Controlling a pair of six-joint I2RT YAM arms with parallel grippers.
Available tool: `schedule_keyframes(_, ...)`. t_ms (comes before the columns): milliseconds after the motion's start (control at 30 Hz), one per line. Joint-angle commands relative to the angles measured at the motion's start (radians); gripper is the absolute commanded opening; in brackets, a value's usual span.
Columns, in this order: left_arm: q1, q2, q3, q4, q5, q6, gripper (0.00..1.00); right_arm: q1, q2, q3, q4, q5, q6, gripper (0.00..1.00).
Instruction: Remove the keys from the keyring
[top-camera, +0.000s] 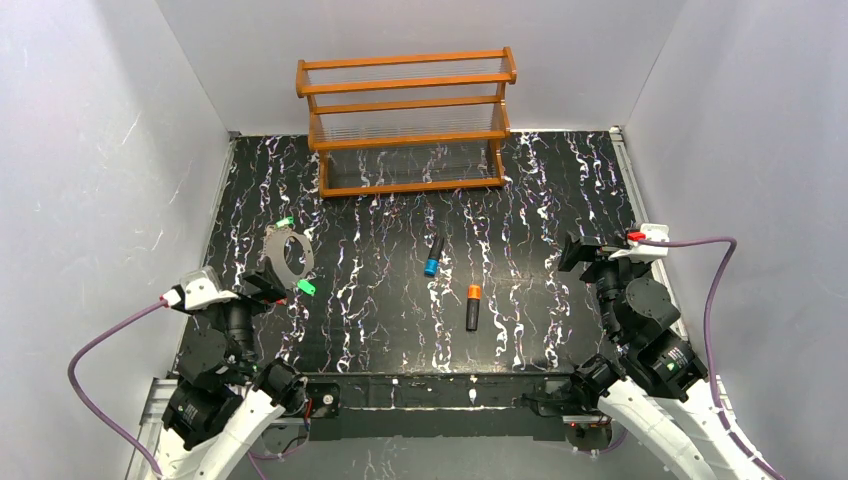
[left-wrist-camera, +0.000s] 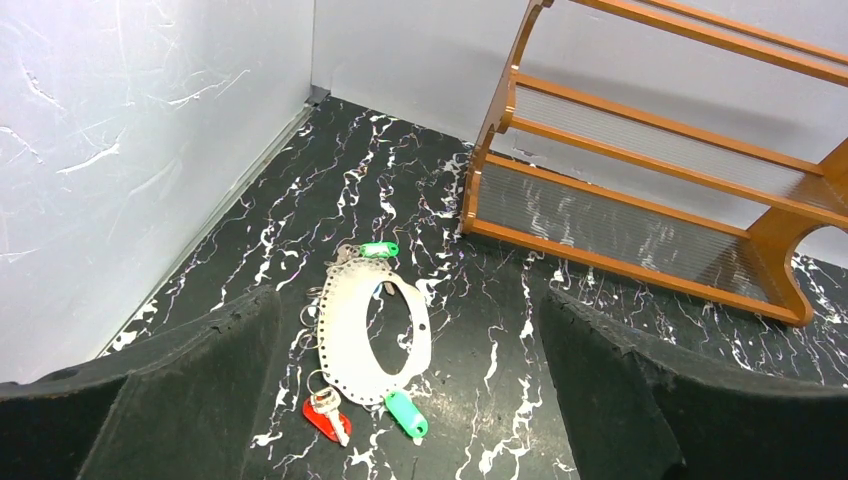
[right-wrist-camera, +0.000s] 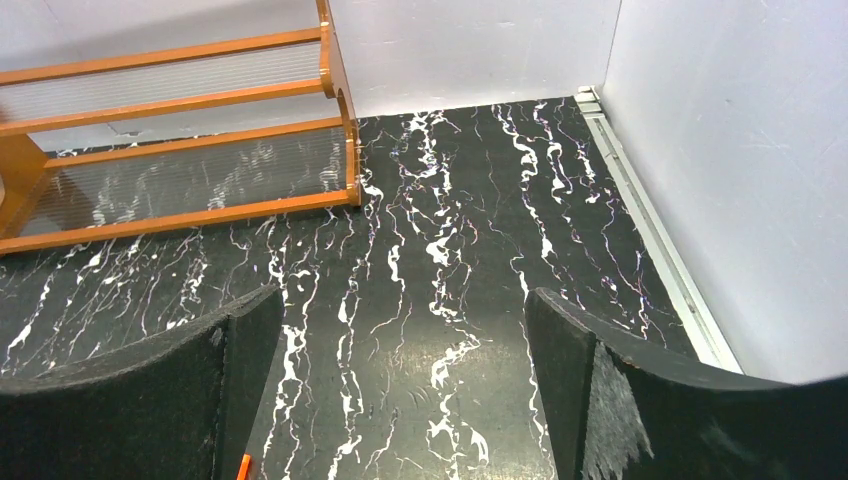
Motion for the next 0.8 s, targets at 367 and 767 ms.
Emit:
schedule_keyframes(367,0.015,0.091,-0.025,0.057,0.058,0.021,0.98,-0.001,0.018,0.013,0.044,-0.034,0.004,0.99)
schedule_keyframes(767,0.028,0.606,0.067,0.091,0.167,-0.041,0.98,-0.001,-0.011,0.033,0.01,-0.079,0.029,0.99)
